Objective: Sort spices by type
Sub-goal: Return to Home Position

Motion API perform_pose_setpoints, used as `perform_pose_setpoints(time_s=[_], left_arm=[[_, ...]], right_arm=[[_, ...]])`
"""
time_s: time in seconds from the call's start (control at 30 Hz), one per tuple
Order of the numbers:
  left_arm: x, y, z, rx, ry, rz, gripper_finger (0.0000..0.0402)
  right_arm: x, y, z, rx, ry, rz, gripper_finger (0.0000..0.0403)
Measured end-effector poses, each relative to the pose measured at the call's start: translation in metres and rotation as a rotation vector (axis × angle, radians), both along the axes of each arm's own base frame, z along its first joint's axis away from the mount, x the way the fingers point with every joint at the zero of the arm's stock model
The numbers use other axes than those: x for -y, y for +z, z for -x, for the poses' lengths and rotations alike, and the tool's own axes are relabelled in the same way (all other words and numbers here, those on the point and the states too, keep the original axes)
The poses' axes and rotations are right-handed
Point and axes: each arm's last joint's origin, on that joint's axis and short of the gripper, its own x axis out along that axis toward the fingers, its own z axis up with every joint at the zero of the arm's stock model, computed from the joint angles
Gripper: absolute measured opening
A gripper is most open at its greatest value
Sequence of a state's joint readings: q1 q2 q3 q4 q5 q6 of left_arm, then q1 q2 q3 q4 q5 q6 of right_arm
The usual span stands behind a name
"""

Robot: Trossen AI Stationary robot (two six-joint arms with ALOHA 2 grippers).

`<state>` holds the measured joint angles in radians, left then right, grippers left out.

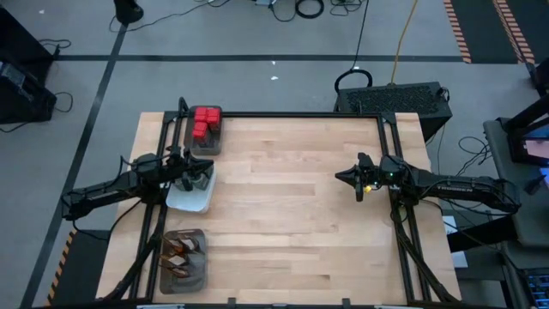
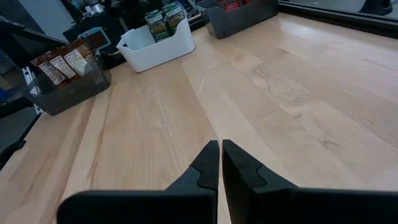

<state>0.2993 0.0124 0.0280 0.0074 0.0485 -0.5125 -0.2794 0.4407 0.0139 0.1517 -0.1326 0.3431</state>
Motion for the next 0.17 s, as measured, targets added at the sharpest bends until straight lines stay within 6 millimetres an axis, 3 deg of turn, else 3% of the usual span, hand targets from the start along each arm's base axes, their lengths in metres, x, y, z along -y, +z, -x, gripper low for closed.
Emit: perform_pose_setpoints(time_s=[0.17], left_arm=[[0.0000, 0.0000, 0.0000, 0.000, 0.000, 0.000, 0.0006]], right_arm=[[0.0000, 0.0000, 0.0000, 0.000, 0.000, 0.000, 0.0000]])
